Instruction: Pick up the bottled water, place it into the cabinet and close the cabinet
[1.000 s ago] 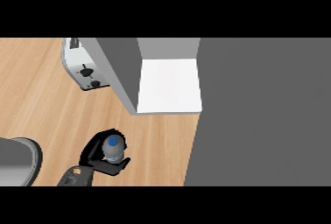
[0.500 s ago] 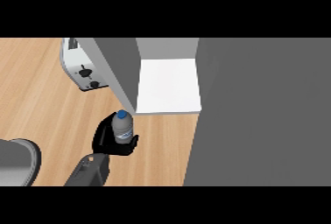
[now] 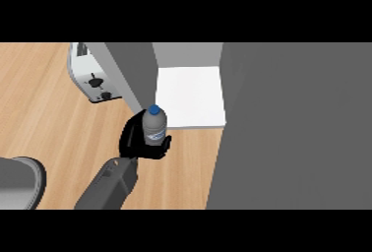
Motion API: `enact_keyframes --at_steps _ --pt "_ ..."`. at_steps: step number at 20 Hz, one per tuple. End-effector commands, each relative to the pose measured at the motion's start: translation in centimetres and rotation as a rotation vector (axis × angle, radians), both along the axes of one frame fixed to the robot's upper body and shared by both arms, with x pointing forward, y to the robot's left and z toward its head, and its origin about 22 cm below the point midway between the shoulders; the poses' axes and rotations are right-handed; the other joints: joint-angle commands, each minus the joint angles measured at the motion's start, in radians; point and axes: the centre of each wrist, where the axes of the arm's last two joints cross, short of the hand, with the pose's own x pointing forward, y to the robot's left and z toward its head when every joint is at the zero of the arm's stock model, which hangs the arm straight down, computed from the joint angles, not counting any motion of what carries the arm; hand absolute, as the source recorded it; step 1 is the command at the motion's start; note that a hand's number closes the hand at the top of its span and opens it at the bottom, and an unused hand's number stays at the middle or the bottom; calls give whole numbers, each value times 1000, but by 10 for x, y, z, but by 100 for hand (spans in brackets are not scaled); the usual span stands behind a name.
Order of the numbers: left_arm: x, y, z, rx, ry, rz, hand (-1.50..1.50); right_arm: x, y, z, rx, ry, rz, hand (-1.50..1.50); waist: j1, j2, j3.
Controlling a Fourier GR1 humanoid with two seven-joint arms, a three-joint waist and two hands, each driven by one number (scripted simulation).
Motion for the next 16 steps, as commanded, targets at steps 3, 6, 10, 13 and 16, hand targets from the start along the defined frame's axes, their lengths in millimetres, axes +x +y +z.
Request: enact_keyframes --at_steps 3,6,10,13,16 --pt "25 -35 42 -36 13 -21 150 -13 -14 15 119 -11 70 -150 -11 -1 0" --pt "28 -50 56 -6 -17 -1 150 3 -28 1 130 -16 51 -150 -11 1 0" --pt "38 -68 82 8 -22 -7 150 0 -40 1 153 -35 51 -150 -14 -3 1" --pt "40 -84 92 33 -19 6 150 2 -41 -6 149 -1 90 -150 -52 0 0" --pt "47 -100 109 45 -8 0 150 3 -55 1 143 -12 78 -150 -40 5 -1"
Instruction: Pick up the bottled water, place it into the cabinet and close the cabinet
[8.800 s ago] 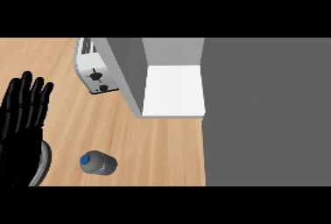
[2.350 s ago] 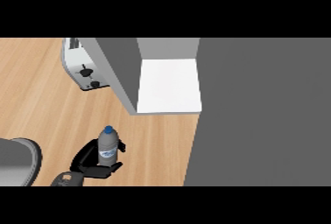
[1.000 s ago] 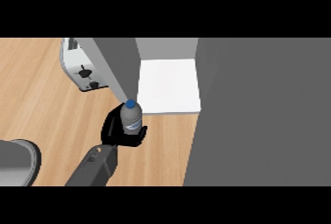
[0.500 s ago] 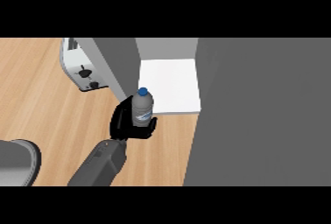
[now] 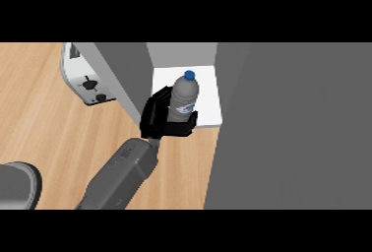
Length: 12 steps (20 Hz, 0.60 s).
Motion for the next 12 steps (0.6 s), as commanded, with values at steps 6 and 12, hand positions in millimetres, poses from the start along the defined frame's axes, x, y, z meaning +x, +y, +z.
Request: enact_keyframes --at_steps 6,12 --pt "50 -46 70 95 -22 30 150 -10 -41 3 74 -24 43 -150 -16 11 -1" --pt "57 -44 59 185 -26 67 150 -14 -48 18 54 -41 70 -150 -25 18 -2"
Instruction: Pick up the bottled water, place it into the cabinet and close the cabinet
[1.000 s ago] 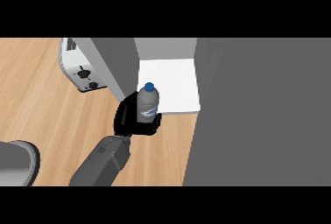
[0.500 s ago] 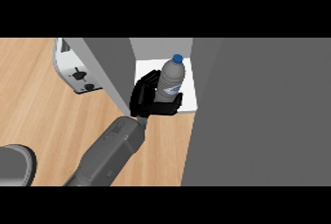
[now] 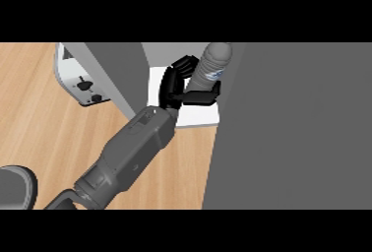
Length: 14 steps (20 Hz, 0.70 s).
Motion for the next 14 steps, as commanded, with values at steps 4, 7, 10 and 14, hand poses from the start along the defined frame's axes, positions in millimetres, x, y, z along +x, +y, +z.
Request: enact_keyframes --at_steps 4,7,10,14 --pt "21 10 4 54 33 119 150 -4 -4 3 11 -32 39 -150 -27 14 0" --pt "22 21 -8 78 43 143 150 -3 -15 5 16 -10 53 -150 -26 17 -1" --pt "19 25 -18 124 66 179 150 9 -11 6 39 -14 54 -150 -28 22 -1" --pt "19 32 -24 159 82 222 150 8 -8 2 39 -27 80 -150 -54 28 -1"
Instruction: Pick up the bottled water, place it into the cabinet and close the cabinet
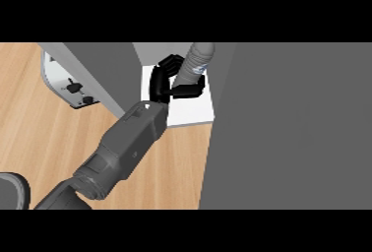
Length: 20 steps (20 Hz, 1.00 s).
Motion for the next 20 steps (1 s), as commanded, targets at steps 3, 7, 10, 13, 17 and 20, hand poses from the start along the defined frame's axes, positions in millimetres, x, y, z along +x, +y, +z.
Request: enact_keyframes --at_steps 3,7,10,13,17,20 --pt "5 8 -1 21 15 58 150 -1 -2 8 -12 1 20 -150 -11 1 -1" --pt "7 12 -1 -35 2 62 150 5 -3 -7 12 -8 -15 -150 10 7 -1" --pt "2 20 -14 -115 5 89 150 8 -10 -5 -9 -8 9 -150 2 13 -2" --pt "4 21 -11 -133 6 100 150 7 -8 -1 1 -1 12 -150 -4 15 -2" --pt "11 18 0 -124 -13 122 150 7 -5 0 -17 -11 16 -150 -19 18 -2" --pt "13 21 2 -90 -7 115 150 8 -4 2 0 -16 27 -150 -28 23 -2"
